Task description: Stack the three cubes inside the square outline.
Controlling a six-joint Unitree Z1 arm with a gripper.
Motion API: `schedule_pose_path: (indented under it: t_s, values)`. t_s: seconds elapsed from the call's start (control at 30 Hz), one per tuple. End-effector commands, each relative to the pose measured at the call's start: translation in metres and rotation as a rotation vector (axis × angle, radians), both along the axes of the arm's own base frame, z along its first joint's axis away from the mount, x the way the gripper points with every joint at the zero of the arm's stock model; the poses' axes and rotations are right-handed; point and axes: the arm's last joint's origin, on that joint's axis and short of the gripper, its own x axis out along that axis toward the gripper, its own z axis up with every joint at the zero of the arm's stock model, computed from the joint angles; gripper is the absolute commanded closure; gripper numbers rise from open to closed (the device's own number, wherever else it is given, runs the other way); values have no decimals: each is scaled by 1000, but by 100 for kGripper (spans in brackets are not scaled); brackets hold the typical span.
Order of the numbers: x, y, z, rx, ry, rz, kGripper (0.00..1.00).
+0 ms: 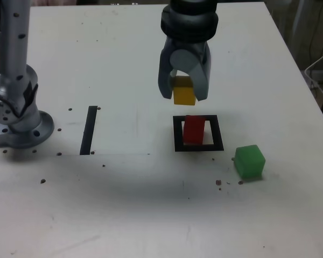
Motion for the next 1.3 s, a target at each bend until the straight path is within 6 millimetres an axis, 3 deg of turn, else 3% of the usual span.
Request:
schedule_pose_path:
  t_s: [0.0, 0.37, 1.27]
  values:
    - [1, -8, 1, 1, -9, -4, 92]
    - [4, -20, -4, 38, -13, 87, 92]
    - [13, -23, -26, 53, 6, 112, 91]
